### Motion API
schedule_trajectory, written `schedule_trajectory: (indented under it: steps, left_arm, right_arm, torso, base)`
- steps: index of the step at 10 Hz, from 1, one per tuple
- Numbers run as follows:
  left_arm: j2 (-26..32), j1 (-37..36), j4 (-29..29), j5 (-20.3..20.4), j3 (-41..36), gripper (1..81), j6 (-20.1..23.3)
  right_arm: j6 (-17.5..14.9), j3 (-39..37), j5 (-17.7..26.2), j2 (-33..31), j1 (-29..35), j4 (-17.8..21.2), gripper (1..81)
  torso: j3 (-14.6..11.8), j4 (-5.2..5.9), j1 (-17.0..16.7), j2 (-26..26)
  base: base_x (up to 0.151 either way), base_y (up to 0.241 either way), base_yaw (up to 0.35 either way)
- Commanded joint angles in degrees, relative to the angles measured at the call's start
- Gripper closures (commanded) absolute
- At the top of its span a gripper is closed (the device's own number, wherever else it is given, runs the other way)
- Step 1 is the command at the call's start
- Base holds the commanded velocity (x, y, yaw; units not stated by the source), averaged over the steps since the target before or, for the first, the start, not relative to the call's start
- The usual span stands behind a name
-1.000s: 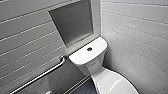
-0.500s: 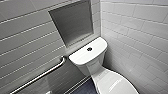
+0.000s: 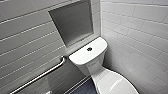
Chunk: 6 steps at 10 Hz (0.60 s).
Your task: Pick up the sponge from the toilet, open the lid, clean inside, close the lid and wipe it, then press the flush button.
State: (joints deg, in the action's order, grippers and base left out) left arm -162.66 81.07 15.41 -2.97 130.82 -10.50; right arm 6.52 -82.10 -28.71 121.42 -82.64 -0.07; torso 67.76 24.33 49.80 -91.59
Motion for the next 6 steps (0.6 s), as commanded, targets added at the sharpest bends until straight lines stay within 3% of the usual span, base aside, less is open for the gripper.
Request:
schedule_trajectory:
  steps: [1, 3, 6]
  left_arm:
    - [0.23, 0.28, 0.85, -4.06, 1.9, 1.0, 0.39]
    - [-1.35, 0.28, 0.85, -4.06, 3.22, 1.0, 0.65]
    - [-2.32, 0.37, 0.85, -4.14, 3.22, 1.0, 1.09]
  right_arm:
    - [0.07, 13.29, 1.19, -8.7, 13.57, 3.13, 81.1]
    - [0.16, 12.52, 6.88, -7.31, 24.64, 9.19, 81.1]
    - [0.33, 5.41, 12.96, -2.84, 36.0, 15.44, 81.1]
  torso:
    - [0.0, 0.0, 0.0, 0.0]
    - [0.0, 0.0, 0.0, 0.0]
    - [0.0, 0.0, 0.0, 0.0]
  base:
    - [0.0, 0.0, 0.0]
    - [0.0, 0.0, 0.0]
    - [0.0, 0.0, 0.0]
